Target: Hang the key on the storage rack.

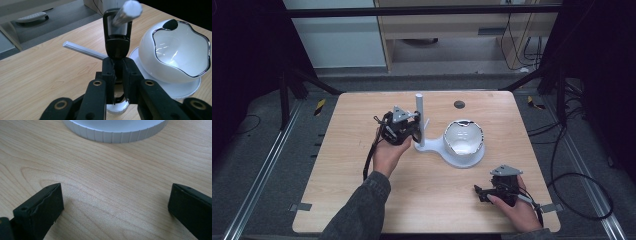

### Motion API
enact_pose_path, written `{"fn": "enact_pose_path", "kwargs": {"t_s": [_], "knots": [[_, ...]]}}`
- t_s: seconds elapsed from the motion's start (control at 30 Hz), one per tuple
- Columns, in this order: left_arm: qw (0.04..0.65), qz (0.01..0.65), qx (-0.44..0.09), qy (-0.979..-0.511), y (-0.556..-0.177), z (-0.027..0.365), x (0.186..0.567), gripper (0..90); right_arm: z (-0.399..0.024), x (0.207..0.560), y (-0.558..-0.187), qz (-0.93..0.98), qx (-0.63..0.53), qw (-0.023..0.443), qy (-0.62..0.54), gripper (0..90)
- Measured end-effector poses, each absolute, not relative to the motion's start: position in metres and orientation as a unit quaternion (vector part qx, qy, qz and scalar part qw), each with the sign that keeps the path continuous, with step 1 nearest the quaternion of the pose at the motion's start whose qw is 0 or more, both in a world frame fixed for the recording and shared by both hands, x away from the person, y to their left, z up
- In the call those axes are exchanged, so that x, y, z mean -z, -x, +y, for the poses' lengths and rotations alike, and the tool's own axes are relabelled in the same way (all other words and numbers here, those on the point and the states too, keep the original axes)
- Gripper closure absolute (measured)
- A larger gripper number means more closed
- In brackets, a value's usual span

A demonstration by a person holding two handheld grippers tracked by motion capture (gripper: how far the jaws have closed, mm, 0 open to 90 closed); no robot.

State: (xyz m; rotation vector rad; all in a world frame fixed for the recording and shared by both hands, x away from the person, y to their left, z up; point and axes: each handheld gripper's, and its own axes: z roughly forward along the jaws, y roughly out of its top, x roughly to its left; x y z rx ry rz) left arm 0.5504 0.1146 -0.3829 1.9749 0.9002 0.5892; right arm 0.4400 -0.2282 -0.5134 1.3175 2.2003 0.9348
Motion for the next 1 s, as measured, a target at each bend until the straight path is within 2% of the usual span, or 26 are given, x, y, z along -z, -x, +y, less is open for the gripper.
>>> {"fn": "enact_pose_path", "kwargs": {"t_s": [0.43, 0.57, 1.0], "knots": [[0.442, 0.366, -0.238, -0.783, -0.552, 0.113, 0.386, 79.9, -0.228, 0.513, -0.440, 0.789, -0.335, 0.205, -0.472, 0.4], [0.438, 0.365, -0.243, -0.785, -0.550, 0.113, 0.386, 76.6, -0.228, 0.513, -0.440, 0.789, -0.335, 0.205, -0.473, 0.4], [0.433, 0.355, -0.272, -0.783, -0.535, 0.114, 0.387, 45.9, -0.228, 0.513, -0.440, 0.789, -0.335, 0.205, -0.472, 0.4]]}}
